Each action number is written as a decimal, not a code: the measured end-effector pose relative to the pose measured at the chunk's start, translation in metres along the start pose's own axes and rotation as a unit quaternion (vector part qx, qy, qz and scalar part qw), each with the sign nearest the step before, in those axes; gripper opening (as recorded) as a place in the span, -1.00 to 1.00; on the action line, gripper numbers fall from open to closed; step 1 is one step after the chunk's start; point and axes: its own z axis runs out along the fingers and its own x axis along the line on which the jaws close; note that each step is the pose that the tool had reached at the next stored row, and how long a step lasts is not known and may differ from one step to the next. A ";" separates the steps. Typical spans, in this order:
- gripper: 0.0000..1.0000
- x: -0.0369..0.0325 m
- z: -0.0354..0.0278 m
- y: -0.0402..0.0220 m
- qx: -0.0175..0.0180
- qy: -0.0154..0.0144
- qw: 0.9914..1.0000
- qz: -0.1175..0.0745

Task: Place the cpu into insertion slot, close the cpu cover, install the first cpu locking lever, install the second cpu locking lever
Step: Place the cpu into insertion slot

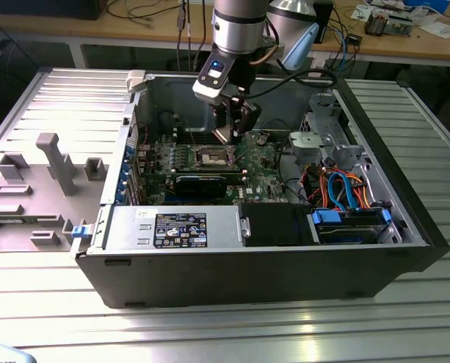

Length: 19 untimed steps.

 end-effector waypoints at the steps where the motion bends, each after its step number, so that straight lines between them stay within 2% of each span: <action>1: 0.09 0.0000 0.0001 0.0000 0.000 0.000 1.000 0.001; 8: 0.09 0.0000 0.0006 0.0000 0.001 -0.001 1.000 0.007; 11: 0.09 0.0000 0.0015 0.0000 0.002 -0.002 1.000 0.019; 19: 0.09 0.0000 0.0019 0.0001 0.002 -0.003 1.000 0.023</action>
